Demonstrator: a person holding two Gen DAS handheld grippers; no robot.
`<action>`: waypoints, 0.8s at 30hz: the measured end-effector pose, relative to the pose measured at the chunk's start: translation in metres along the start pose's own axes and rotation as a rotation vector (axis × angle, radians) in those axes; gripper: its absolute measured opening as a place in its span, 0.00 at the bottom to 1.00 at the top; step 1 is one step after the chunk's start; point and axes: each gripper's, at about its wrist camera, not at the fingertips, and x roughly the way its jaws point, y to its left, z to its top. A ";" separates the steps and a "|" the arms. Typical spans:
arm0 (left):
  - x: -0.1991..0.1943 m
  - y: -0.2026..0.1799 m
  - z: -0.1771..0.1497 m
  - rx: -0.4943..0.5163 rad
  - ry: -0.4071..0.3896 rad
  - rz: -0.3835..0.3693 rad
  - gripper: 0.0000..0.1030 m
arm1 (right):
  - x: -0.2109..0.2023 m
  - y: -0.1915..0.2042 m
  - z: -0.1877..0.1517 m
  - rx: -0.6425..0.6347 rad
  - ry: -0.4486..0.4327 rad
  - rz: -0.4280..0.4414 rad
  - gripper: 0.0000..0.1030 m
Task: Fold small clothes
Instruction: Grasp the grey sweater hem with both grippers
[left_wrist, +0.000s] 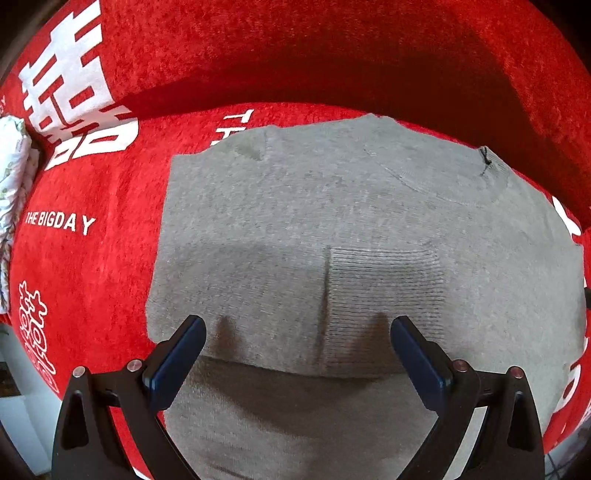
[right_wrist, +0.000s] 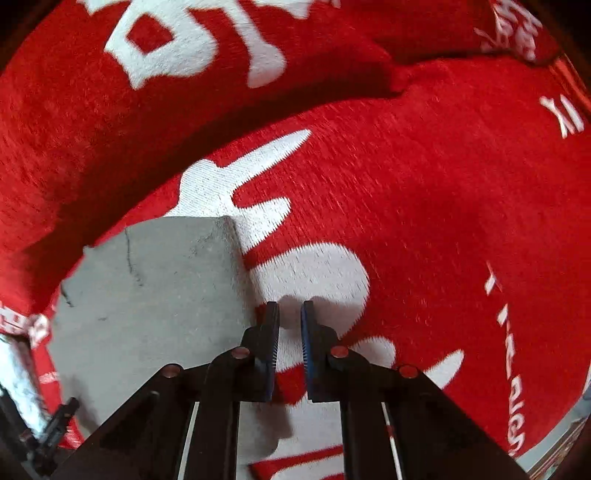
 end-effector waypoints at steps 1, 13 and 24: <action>-0.001 -0.001 0.000 0.002 -0.001 -0.001 0.98 | -0.006 0.000 -0.004 -0.004 -0.005 0.020 0.14; -0.017 -0.016 -0.011 0.014 0.015 -0.016 0.98 | -0.031 0.023 -0.055 -0.058 0.065 0.157 0.58; -0.024 -0.029 -0.029 0.044 0.033 -0.018 0.98 | -0.023 0.033 -0.078 -0.096 0.122 0.178 0.75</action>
